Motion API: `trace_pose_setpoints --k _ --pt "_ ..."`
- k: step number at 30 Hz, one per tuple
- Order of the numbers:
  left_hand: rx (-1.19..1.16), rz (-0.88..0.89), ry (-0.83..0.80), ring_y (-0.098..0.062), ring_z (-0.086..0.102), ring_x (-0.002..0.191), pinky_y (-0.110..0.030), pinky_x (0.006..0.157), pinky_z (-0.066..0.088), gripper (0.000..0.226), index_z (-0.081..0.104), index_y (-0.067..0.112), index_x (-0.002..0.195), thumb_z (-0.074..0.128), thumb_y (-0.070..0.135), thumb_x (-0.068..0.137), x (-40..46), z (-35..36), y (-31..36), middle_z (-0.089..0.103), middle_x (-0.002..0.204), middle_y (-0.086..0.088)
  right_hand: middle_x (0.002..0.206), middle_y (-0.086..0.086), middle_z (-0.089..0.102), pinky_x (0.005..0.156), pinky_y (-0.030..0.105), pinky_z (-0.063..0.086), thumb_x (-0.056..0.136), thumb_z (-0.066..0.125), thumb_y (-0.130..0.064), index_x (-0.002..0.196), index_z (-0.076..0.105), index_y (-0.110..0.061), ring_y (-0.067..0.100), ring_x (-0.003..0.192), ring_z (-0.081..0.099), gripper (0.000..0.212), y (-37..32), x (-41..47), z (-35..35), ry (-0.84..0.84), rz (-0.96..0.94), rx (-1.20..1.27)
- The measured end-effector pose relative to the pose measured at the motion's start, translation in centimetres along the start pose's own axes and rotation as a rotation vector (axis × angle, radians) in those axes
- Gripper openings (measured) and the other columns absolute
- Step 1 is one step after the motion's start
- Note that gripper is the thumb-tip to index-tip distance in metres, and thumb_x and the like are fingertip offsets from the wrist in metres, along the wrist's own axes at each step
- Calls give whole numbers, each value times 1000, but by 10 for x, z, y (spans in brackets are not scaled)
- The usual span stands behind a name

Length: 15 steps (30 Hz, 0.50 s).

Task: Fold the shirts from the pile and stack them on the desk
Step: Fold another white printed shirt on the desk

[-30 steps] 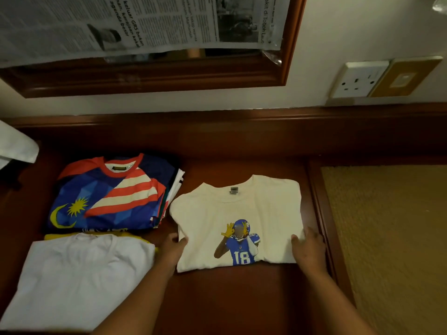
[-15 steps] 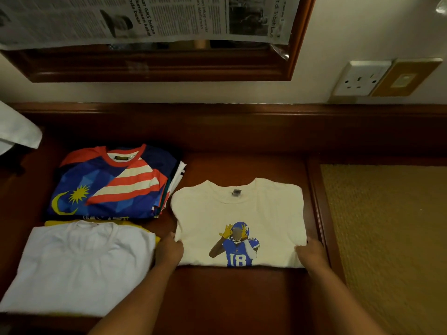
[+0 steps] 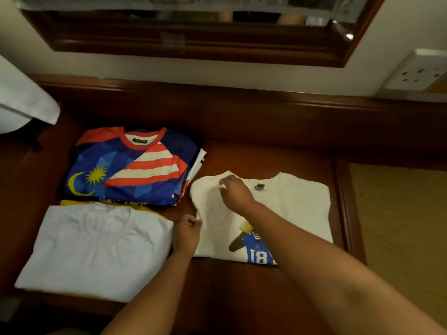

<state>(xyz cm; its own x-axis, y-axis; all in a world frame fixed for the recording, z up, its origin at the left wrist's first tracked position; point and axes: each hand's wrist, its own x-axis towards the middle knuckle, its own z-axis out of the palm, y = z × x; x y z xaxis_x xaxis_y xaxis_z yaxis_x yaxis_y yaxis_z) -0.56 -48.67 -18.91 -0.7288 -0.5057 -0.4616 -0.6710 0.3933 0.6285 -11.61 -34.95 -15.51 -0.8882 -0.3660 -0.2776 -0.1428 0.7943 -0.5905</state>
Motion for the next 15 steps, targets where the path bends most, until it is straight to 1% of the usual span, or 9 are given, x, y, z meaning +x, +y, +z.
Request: trace_pose_setpoints --k 2,4,6,7,9,11,12,14,15 --pt "-6 10 -29 -23 56 77 -26 67 37 15 55 12 78 65 16 89 6 -1 0 61 79 -6 143 11 45 104 35 37 100 45 -18 138 48 -9 29 128 45 39 -16 30 11 -51 -14 -15" --pt "-28 -6 -50 -24 57 78 -27 67 39 15 56 12 77 63 15 89 12 -1 -2 63 80 -7 150 12 36 108 34 32 100 43 -15 145 38 -10 28 136 38 45 -24 54 23 -125 -30 -56" --pt "-67 -24 -49 -25 58 80 -27 66 39 13 56 12 78 61 12 90 15 -5 -5 64 82 -9 151 13 35 109 34 29 99 44 -13 146 35 -9 29 137 35 48 -23 71 36 -188 -39 -119" --pt "-71 -29 -43 -23 57 79 -26 66 37 10 58 11 81 60 11 91 15 -7 -7 63 83 -8 148 14 38 108 34 31 99 46 -14 143 40 -9 30 134 38 45 -21 77 40 -201 -37 -152" --pt "-42 -40 -22 -20 54 82 -24 68 36 7 61 8 88 57 11 92 13 -11 -13 60 87 -5 134 15 49 99 31 36 96 50 -13 127 55 -6 31 123 47 32 -15 84 41 -164 -36 -188" --pt "-46 -56 -1 -24 57 89 -27 76 39 8 61 8 90 53 9 93 10 -12 -19 63 94 -8 119 16 56 88 29 39 93 53 -11 109 62 -6 31 112 53 19 -10 87 37 -92 -15 -184" --pt "-60 -64 4 -26 58 93 -27 78 40 8 59 10 88 52 8 93 9 -12 -21 64 97 -9 115 15 57 84 28 39 93 53 -10 104 64 -6 31 108 54 16 -9 89 35 -66 4 -173" --pt "-74 -89 8 -23 57 92 -24 77 38 9 59 11 89 51 9 94 9 -11 -20 65 100 -10 113 16 58 82 26 38 94 52 -10 101 65 -6 31 108 55 14 -8 87 32 -44 35 -148" --pt "-80 -101 10 -20 55 90 -22 77 37 10 61 9 93 51 10 95 10 -11 -18 65 101 -9 117 16 58 85 27 39 95 52 -10 104 65 -7 30 111 54 16 -8 84 33 -29 38 -129"
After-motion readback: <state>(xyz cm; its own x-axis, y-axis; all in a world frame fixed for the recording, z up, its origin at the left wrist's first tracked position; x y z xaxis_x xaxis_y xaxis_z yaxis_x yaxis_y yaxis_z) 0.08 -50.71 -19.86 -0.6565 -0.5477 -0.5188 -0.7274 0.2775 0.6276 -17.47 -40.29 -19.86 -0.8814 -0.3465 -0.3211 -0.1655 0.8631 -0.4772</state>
